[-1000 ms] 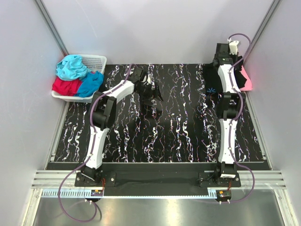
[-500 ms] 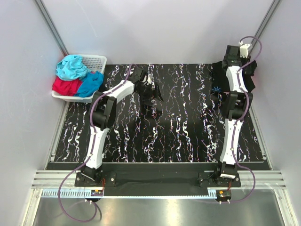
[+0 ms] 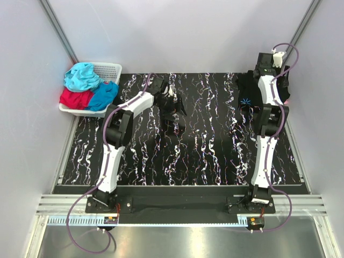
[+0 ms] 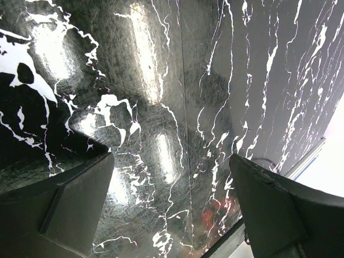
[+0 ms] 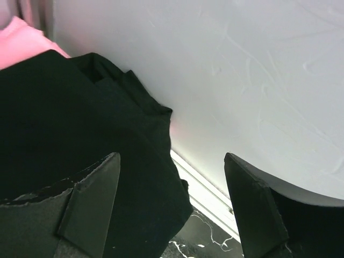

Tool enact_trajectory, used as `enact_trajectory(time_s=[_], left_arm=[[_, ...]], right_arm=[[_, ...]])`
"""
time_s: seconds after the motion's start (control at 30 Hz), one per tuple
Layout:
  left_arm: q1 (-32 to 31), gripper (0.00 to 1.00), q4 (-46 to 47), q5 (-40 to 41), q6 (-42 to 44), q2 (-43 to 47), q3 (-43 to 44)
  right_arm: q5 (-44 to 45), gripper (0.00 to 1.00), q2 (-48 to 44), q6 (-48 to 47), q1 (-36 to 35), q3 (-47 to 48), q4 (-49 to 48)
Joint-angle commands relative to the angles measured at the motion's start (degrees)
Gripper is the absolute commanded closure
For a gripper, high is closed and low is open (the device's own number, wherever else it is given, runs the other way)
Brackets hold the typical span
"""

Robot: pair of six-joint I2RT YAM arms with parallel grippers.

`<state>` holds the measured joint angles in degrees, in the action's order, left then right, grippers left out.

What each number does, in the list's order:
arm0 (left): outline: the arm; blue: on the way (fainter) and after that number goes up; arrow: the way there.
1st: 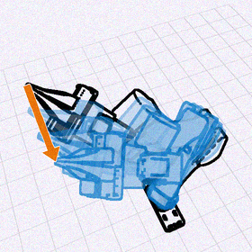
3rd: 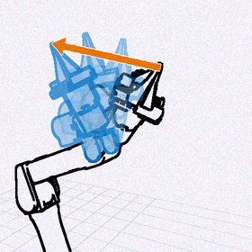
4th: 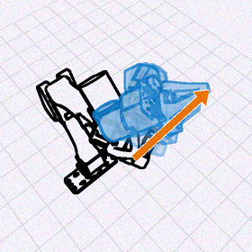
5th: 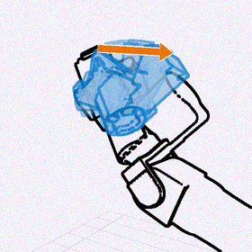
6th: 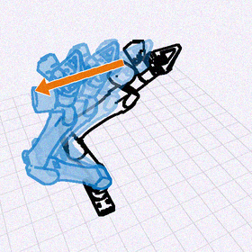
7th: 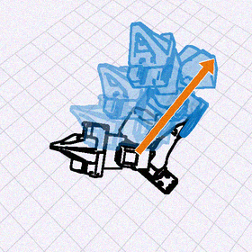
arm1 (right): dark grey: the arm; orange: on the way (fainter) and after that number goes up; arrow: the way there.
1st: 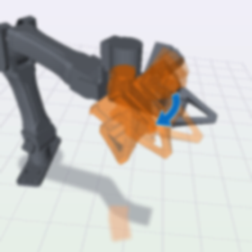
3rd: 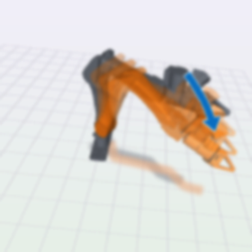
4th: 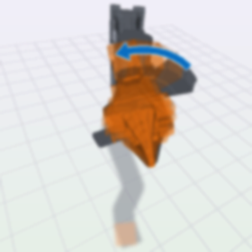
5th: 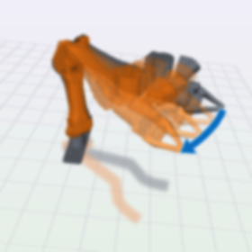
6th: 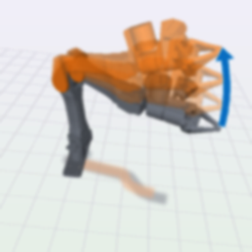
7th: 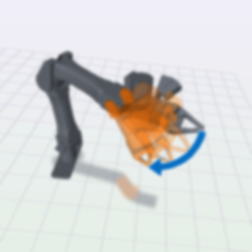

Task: Fold and stack the t-shirts
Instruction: Neatly place the folded tshirt to the corner, then reset both grippers

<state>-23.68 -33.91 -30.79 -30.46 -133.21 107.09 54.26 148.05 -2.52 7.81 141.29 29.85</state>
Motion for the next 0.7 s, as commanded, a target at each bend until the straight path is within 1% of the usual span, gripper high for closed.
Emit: enact_trajectory(time_s=[0.0,0.1,0.13,0.2,0.23,0.27,0.3,0.33,0.4,0.43,0.5,0.53,0.63,0.67], left_arm=[[-0.31,0.01,-1.07,4.06,1.1,3.12,0.14],[-0.05,0.01,-1.24,8.01,1.1,5.75,-0.73],[0.04,0.01,-1.25,10.46,1.02,6.64,-1.18],[0.56,0.01,-1.25,13.28,0.58,9.61,-3.1],[0.74,0.01,-1.33,16.69,0.49,10.85,-4.07],[0.92,0.01,-1.33,18.2,0.49,13.39,-6.17],[1.35,0.01,-1.42,19.87,0.49,14.89,-7.49],[1.53,0.01,-1.42,23.8,0.31,16.3,-8.9],[2.06,0.01,-1.42,26.73,0.57,20.61,-13.02],[2.23,0.01,-1.6,29.18,0.75,21.84,-14.09],[2.76,0.01,-2.47,30.61,1.01,25.08,-17.33],[2.85,0.01,-2.56,32.78,1.28,26.06,-18.31],[2.85,0.01,-4.14,35.61,1.71,28.87,-21.04],[2.85,0.01,-4.58,36.14,1.72,30.1,-22.17]], right_arm=[[-1.78,0.16,-3.99,1.21,-1.04,3.2,-0.23],[-6.78,0.16,-7.32,1.99,-3.76,2.67,2.57],[-9.76,0.17,-8.03,2.17,-4.73,2.41,3.46],[-12.15,0.18,-9.35,5.15,-9.2,1.09,5.48],[-13.38,0.19,-10.75,5.51,-10.79,0.22,6.7],[-13.39,0.19,-11.46,5.95,-14.63,-1.62,7.06],[-13.56,0.19,-12.07,6.13,-16.32,-2.59,7.5],[-13.74,0.19,-13.39,6.39,-18.43,-3.56,8.12],[-15.49,0.19,-15.06,8.32,-22.99,-5.67,9.78],[-16.98,0.19,-15.68,10.85,-24.24,-6.37,11.71],[-19.97,0.2,-17.08,13.41,-26.7,-8.57,13.56],[-22.59,0.2,-19.01,16.73,-27.06,-9.71,14.62],[-29.01,0.23,-23.76,20.44,-27.24,-15.68,14.8],[-29.56,0.23,-24.81,21.85,-27.32,-18.31,14.89]])
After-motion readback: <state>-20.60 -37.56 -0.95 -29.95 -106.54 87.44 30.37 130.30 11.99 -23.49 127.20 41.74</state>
